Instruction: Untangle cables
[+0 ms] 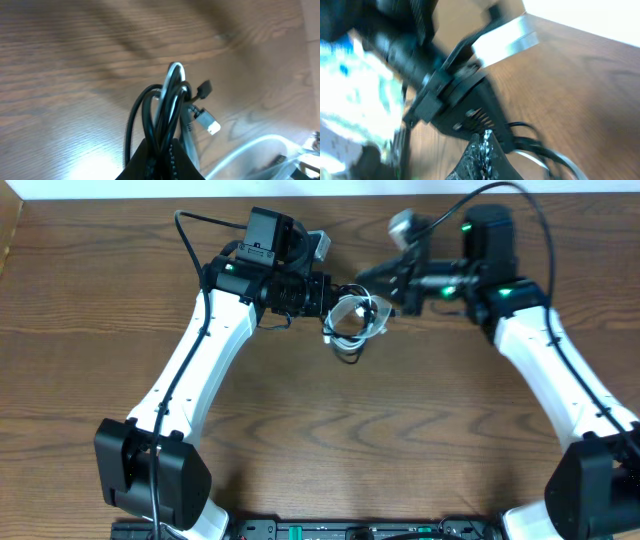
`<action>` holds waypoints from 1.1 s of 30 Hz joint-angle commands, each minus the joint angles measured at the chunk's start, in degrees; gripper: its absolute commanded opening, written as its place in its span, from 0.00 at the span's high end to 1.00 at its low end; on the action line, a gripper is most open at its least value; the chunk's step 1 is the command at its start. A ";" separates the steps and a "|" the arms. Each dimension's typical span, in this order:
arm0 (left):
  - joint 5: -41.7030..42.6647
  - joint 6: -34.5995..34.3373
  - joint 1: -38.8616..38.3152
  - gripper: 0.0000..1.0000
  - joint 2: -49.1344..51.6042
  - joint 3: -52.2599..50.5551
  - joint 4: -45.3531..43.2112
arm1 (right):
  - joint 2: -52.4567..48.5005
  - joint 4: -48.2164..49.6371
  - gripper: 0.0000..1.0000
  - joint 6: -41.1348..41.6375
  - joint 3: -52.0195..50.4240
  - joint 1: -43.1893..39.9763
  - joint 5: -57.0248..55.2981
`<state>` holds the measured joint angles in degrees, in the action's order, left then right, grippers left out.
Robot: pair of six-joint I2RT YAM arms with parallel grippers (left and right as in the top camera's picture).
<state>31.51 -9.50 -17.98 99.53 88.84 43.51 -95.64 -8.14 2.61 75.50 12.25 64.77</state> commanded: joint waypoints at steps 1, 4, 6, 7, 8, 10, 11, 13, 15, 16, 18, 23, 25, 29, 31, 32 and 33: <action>-2.64 -1.55 0.22 0.93 -1.44 -0.13 0.28 | -0.02 2.58 0.99 15.89 0.57 -4.74 0.72; -2.64 -1.57 0.22 0.93 -1.44 -0.13 0.35 | 0.00 0.87 0.99 18.43 0.57 -6.43 -4.39; -2.64 -1.60 0.22 0.92 -1.44 -0.13 0.33 | 0.00 -1.03 0.99 18.21 0.57 -6.71 -7.23; -2.64 -1.60 0.22 0.92 -1.44 -0.13 0.31 | 0.00 -1.73 0.99 17.31 0.57 -6.67 -7.43; -2.71 -2.10 0.22 0.93 -1.44 -0.13 0.09 | 0.00 -2.60 0.99 16.22 0.57 -6.12 -7.41; -4.11 -4.85 0.22 0.93 -1.44 -0.13 -0.42 | 0.00 -3.32 0.97 15.54 0.57 -5.05 -7.41; -6.82 -8.22 0.22 0.93 -1.44 -0.13 -0.68 | 0.00 -3.48 0.92 15.54 0.57 -4.28 -7.43; -12.87 -15.52 0.20 0.92 -1.44 -0.13 -0.72 | 0.00 -3.39 0.81 15.54 0.57 -2.78 -7.50; -18.38 -22.43 0.20 0.93 -1.44 -0.13 -0.70 | 0.00 -3.02 0.73 15.93 0.57 -0.61 -8.72; -20.28 -25.09 0.20 0.92 -1.44 -0.13 -0.72 | 0.00 -3.06 0.71 17.33 0.57 0.46 -10.58; -23.23 -30.47 0.20 0.93 -1.44 -0.13 -0.76 | 0.00 -3.61 0.61 21.35 0.57 2.51 -15.85; -27.12 -37.92 0.20 0.93 -1.44 -0.13 -0.74 | -0.24 -4.33 0.51 32.92 0.57 7.72 -28.13; -27.10 -39.78 0.20 0.93 -1.44 -0.13 -0.74 | -0.57 -4.26 0.51 35.91 0.57 9.03 -30.64; -27.08 -43.41 0.15 0.92 -1.44 -0.13 -0.74 | -2.14 -1.62 0.55 40.28 0.57 10.91 -32.94; -27.06 -44.92 0.15 0.93 -1.44 -0.13 -0.76 | -3.34 0.79 0.56 42.53 0.57 11.63 -32.92; -27.04 -45.33 0.15 0.92 -1.44 -0.13 -0.76 | -4.22 2.40 0.56 43.78 0.57 12.07 -32.92; -26.95 -45.51 0.15 0.93 -1.44 -0.13 -0.76 | -4.79 3.61 0.57 44.87 0.57 12.33 -32.89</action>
<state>5.69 -51.03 -17.91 99.53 88.77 43.00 -98.15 -6.59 41.23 75.53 23.51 34.39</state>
